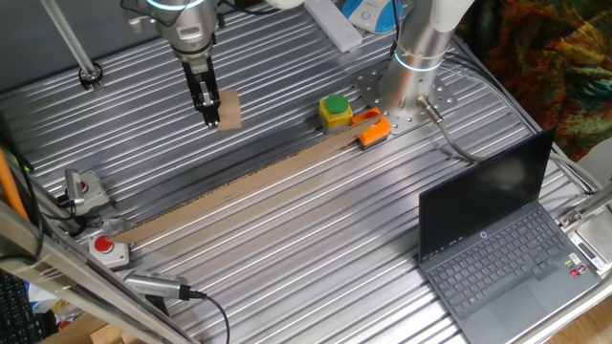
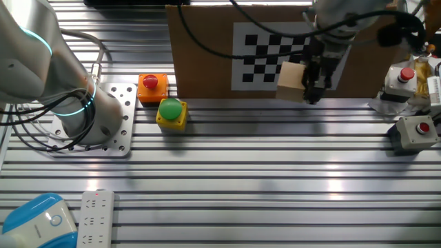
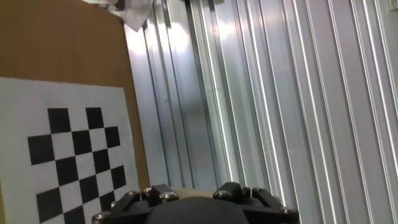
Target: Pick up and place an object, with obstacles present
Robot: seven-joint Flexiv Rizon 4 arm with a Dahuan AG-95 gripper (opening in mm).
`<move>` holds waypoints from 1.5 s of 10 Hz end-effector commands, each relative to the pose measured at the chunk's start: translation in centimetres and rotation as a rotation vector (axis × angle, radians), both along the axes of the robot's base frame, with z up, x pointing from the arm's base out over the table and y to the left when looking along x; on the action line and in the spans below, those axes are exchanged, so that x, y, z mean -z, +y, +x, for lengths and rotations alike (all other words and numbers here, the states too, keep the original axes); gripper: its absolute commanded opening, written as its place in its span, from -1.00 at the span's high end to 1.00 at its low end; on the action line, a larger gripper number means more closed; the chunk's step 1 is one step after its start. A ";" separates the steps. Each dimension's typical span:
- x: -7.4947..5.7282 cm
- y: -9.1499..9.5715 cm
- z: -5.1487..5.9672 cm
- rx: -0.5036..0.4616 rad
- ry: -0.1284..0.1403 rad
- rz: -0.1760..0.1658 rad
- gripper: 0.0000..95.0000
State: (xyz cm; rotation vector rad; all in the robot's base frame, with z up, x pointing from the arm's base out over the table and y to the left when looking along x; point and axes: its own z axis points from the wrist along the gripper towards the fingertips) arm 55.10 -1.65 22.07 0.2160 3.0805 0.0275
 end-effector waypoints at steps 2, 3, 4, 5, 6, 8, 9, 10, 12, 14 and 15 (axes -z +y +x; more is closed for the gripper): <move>0.1 -0.1 -0.1 -0.009 -0.048 -0.006 1.00; 0.1 -0.1 -0.1 -0.008 -0.056 -0.008 1.00; 0.1 -0.1 -0.1 -0.007 -0.066 -0.008 1.00; 0.1 -0.1 -0.1 -0.007 -0.069 -0.008 1.00; 0.1 -0.1 -0.1 -0.009 -0.073 -0.009 1.00; 0.1 -0.1 -0.1 -0.011 -0.081 -0.014 1.00; 0.1 -0.1 -0.1 -0.013 -0.084 -0.019 1.00; 0.1 -0.1 -0.1 -0.013 -0.084 -0.020 1.00; 0.1 -0.1 -0.1 -0.016 -0.090 -0.020 1.00; 0.1 -0.1 -0.1 -0.013 -0.103 -0.027 1.00; 0.1 -0.1 -0.1 -0.011 -0.113 -0.030 1.00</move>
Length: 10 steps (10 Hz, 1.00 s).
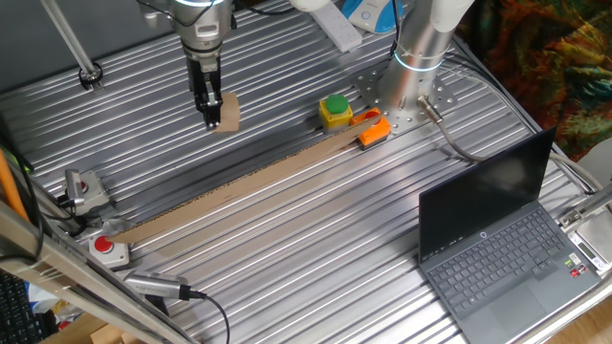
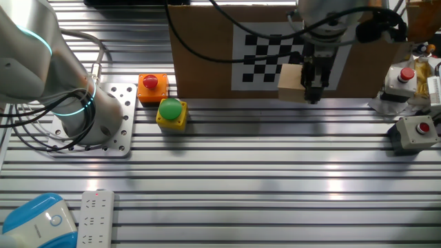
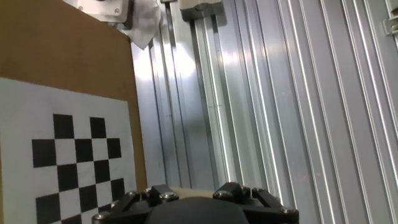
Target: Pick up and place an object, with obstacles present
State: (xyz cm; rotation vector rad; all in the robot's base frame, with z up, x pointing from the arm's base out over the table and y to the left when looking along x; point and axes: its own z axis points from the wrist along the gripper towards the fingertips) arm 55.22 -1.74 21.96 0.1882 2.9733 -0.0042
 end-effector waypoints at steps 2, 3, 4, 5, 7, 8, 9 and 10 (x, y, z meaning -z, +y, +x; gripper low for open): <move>-0.1 0.0 -0.2 0.005 0.012 -0.001 1.00; -0.1 0.0 -0.2 0.005 0.030 -0.005 1.00; -0.1 0.0 -0.2 0.009 0.035 -0.006 1.00; -0.1 0.0 -0.2 0.014 0.051 -0.006 1.00; -0.1 0.0 -0.2 0.023 0.074 0.000 1.00; -0.3 0.0 -0.1 0.022 0.082 0.007 1.00; -0.7 0.0 0.0 0.020 0.090 0.007 1.00; -1.1 -0.1 0.1 0.021 0.096 0.010 1.00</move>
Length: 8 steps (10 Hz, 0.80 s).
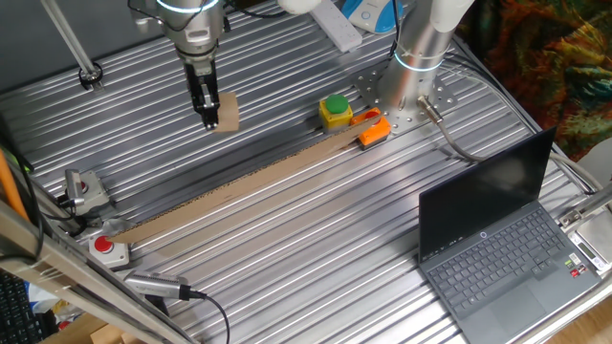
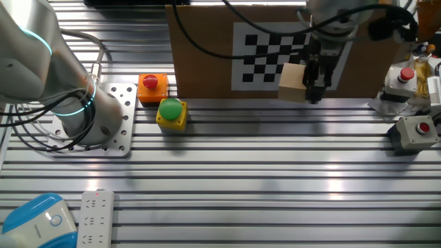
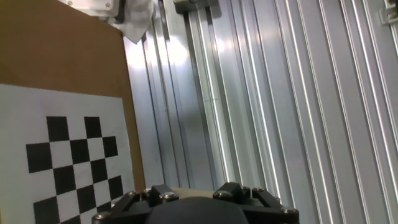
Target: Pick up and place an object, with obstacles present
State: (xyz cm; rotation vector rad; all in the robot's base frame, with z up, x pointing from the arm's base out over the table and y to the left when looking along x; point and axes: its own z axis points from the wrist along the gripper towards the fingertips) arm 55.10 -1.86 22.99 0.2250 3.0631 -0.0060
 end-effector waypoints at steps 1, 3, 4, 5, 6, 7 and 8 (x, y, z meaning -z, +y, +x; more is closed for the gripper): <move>-0.9 0.0 0.5 0.000 0.017 0.005 1.00; -3.5 0.1 1.0 0.006 0.050 0.009 1.00; -4.7 0.2 1.3 0.009 0.061 0.011 1.00; -5.7 0.4 1.4 0.011 0.074 0.009 1.00; -7.0 0.7 1.6 0.015 0.090 0.009 1.00; -8.1 1.2 1.8 0.018 0.096 0.005 1.00; -8.8 1.7 1.9 0.023 0.102 0.006 1.00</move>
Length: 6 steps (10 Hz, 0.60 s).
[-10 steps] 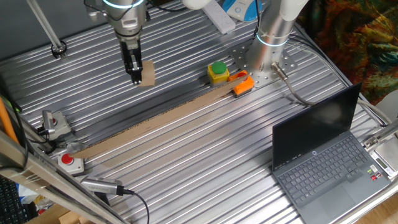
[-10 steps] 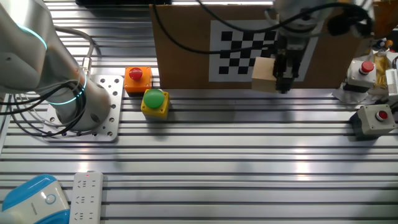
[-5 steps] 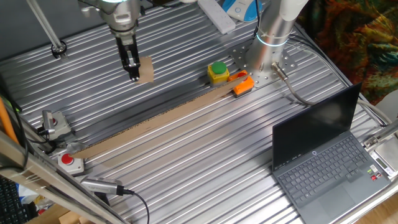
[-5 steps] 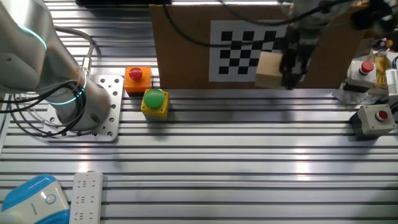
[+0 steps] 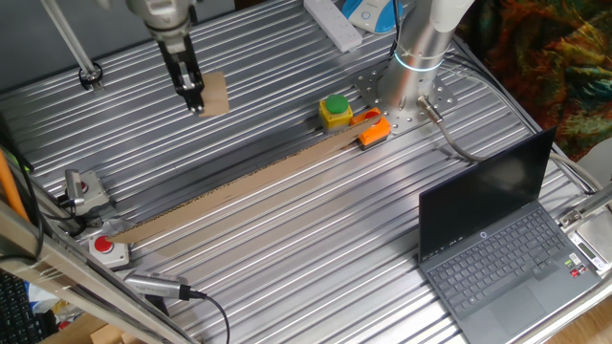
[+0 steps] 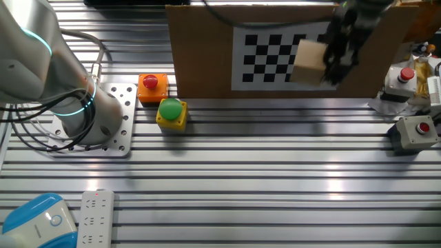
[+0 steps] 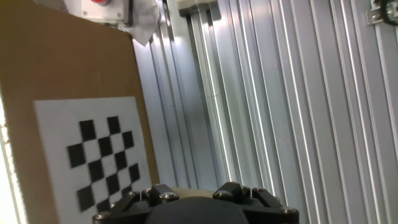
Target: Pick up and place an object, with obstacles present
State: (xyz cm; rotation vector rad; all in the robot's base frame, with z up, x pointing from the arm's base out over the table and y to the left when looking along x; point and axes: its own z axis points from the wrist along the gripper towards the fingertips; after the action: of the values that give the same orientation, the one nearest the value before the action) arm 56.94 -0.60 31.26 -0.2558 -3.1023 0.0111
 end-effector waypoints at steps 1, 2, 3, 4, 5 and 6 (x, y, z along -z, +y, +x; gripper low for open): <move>-1.1 1.0 0.3 0.012 0.011 0.002 1.00; -1.7 1.3 0.4 0.009 0.012 0.006 1.00; -2.2 1.3 0.3 0.009 0.016 0.008 1.00; -2.3 1.4 0.3 0.010 0.022 0.006 1.00; -2.5 1.4 0.2 0.011 0.025 0.004 1.00; -2.5 1.4 0.2 0.012 0.024 0.004 1.00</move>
State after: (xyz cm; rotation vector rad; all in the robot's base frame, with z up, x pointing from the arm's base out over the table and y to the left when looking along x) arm 57.17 0.82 33.83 -0.2737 -3.0759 0.0081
